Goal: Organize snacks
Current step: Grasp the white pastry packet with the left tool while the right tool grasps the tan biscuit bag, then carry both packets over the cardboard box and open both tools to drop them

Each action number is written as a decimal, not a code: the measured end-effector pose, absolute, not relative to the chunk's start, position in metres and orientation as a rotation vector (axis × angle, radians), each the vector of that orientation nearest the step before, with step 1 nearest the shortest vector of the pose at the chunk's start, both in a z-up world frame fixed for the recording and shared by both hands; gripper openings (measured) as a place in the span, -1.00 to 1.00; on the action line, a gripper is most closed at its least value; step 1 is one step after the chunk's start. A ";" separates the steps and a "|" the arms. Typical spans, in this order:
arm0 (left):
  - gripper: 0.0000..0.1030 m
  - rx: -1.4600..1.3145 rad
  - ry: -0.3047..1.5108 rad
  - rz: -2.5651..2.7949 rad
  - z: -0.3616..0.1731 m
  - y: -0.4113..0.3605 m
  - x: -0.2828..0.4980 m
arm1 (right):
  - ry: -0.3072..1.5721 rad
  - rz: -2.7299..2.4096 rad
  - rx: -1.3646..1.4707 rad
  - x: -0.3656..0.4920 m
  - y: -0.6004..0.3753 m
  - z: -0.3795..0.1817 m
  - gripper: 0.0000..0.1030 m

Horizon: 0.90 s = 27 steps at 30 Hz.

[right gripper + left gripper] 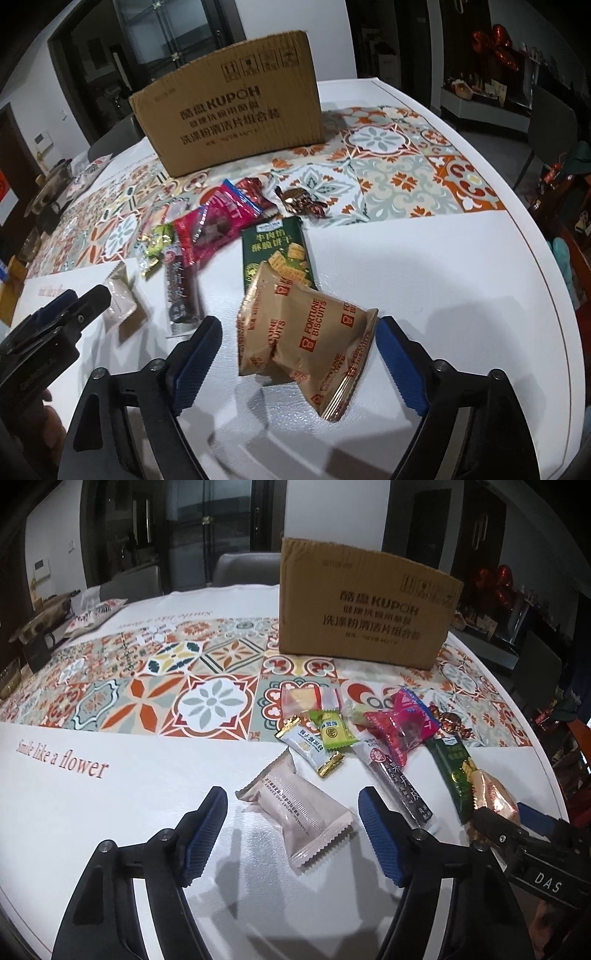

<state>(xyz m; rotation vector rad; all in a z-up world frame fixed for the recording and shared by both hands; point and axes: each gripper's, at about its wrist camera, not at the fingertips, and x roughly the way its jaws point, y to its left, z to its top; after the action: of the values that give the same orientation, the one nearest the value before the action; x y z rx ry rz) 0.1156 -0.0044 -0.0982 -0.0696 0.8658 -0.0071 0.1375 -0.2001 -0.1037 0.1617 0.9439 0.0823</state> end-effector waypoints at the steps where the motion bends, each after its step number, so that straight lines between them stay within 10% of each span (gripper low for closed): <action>1: 0.41 -0.069 0.871 -0.003 -0.100 -0.004 0.117 | 0.950 0.081 0.165 0.139 -0.200 -0.105 0.60; 7: 0.27 -0.069 0.883 0.014 -0.109 -0.006 0.129 | 0.962 0.079 0.163 0.143 -0.199 -0.109 0.52; 14: -0.34 -0.071 0.948 -0.021 -0.122 -0.009 0.138 | 0.956 0.073 0.150 0.144 -0.199 -0.109 0.37; 27: -0.37 -0.030 0.900 -0.069 -0.104 -0.016 0.122 | 0.921 0.091 0.160 0.136 -0.202 -0.102 0.25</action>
<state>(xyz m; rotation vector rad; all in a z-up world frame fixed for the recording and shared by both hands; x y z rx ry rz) 0.1218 -0.0165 -0.1044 -0.0296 0.8996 -0.0689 0.1362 -0.2017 -0.1022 0.1604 0.9214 0.0915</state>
